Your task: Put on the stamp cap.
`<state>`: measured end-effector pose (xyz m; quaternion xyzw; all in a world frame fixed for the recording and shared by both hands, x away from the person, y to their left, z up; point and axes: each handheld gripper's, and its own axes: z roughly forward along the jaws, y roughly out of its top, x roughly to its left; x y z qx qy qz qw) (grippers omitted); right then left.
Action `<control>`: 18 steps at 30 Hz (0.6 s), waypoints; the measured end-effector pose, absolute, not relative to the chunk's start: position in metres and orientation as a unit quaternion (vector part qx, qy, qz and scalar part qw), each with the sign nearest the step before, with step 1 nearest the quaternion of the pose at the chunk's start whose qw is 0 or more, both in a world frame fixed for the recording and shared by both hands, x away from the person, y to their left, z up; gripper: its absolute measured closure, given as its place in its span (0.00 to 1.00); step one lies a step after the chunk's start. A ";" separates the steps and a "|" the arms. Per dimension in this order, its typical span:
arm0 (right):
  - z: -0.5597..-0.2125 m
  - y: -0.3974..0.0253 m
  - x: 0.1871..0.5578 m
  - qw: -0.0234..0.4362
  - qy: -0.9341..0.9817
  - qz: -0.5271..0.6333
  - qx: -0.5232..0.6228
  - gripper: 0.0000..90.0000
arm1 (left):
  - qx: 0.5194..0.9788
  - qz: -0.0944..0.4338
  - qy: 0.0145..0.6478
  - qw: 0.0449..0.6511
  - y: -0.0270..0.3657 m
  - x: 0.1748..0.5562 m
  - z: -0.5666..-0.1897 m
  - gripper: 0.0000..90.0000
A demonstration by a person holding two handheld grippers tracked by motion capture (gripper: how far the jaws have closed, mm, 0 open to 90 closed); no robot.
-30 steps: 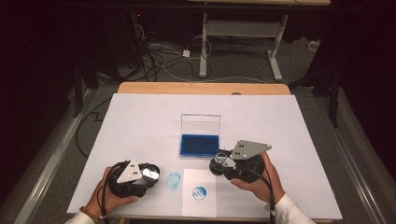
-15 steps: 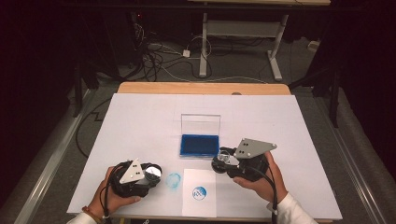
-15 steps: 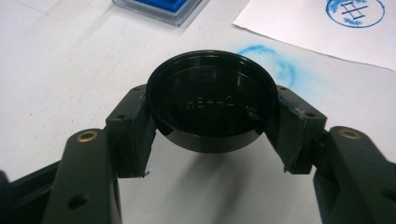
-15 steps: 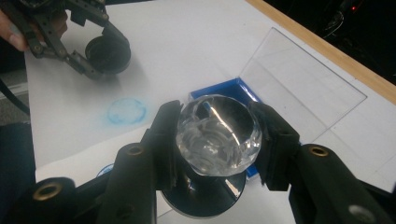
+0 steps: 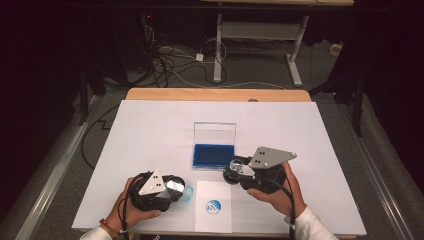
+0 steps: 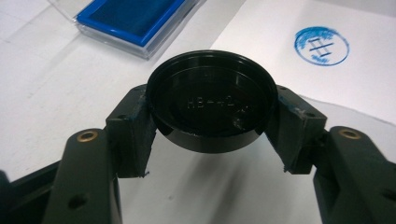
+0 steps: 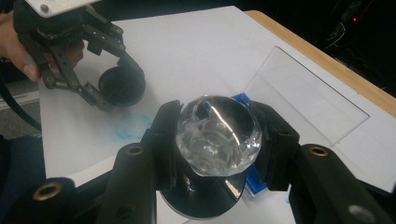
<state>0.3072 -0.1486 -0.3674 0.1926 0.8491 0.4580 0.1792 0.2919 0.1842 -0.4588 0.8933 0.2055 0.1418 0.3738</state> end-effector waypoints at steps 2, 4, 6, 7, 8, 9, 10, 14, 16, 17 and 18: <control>-0.367 -0.147 0.307 0.178 0.849 0.459 0.191 0.63 | 0.893 0.137 0.202 0.378 0.184 0.292 -0.459 0.41; -0.366 -0.145 0.307 0.176 0.849 0.461 0.190 0.63 | 0.892 0.133 0.203 0.381 0.183 0.293 -0.459 0.41; -0.365 -0.143 0.308 0.174 0.848 0.463 0.188 0.63 | 0.892 0.131 0.201 0.383 0.182 0.293 -0.459 0.41; -0.364 -0.142 0.308 0.174 0.848 0.464 0.187 0.63 | 0.892 0.131 0.200 0.383 0.180 0.293 -0.458 0.41; -0.364 -0.141 0.308 0.174 0.848 0.465 0.186 0.63 | 0.892 0.131 0.198 0.385 0.179 0.293 -0.458 0.41; -0.363 -0.140 0.308 0.173 0.848 0.465 0.184 0.63 | 0.891 0.128 0.195 0.391 0.179 0.294 -0.457 0.41; -0.362 -0.138 0.308 0.173 0.848 0.467 0.183 0.63 | 0.889 0.126 0.192 0.396 0.178 0.294 -0.456 0.41; -0.358 -0.135 0.309 0.169 0.845 0.475 0.178 0.63 | 0.886 0.124 0.187 0.405 0.173 0.296 -0.454 0.41; -0.355 -0.132 0.310 0.166 0.842 0.481 0.178 0.63 | 0.885 0.122 0.187 0.409 0.170 0.297 -0.454 0.41; -0.354 -0.130 0.310 0.165 0.841 0.484 0.176 0.63 | 0.885 0.122 0.186 0.410 0.168 0.297 -0.453 0.41; -0.353 -0.127 0.310 0.165 0.841 0.486 0.174 0.63 | 0.885 0.123 0.186 0.409 0.166 0.298 -0.452 0.41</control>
